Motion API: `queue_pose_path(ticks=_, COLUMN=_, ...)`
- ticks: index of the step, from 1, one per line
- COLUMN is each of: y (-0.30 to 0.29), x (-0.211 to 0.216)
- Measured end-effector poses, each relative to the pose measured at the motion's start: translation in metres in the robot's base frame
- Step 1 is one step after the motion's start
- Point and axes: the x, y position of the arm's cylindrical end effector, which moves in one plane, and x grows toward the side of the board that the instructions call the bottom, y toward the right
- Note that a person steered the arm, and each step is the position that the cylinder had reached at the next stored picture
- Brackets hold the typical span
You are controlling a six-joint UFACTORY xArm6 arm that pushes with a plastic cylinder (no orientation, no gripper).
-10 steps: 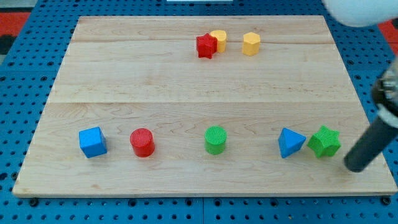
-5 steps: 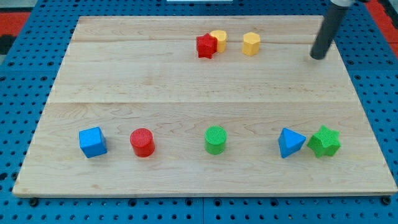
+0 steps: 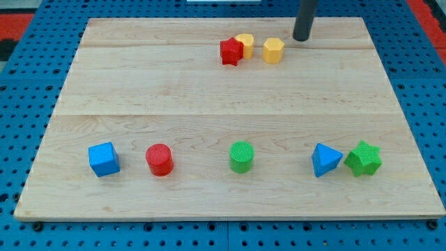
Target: Place the yellow hexagon right to the green circle
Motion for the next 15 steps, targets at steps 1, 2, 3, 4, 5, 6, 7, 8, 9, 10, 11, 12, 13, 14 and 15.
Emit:
queue_pose_path(ticks=1, y=-0.036, x=0.006)
queue_pose_path(ticks=2, y=-0.068, x=-0.001)
queue_pose_path(ticks=3, y=-0.084, x=0.046)
queue_pose_path(ticks=4, y=-0.103, x=0.053)
queue_pose_path(ticks=5, y=-0.064, x=0.034)
queue_pose_path(ticks=6, y=-0.047, x=0.058)
queue_pose_path(ticks=7, y=-0.089, x=0.076)
queue_pose_path(ticks=8, y=-0.091, x=0.091)
queue_pose_path(ticks=9, y=-0.099, x=0.101)
queue_pose_path(ticks=10, y=-0.099, x=0.115)
queue_pose_path(ticks=11, y=-0.09, x=0.112)
queue_pose_path(ticks=12, y=-0.074, x=0.109)
queue_pose_path(ticks=13, y=-0.102, x=0.122)
queue_pose_path(ticks=14, y=-0.126, x=0.125)
queue_pose_path(ticks=15, y=-0.126, x=0.135)
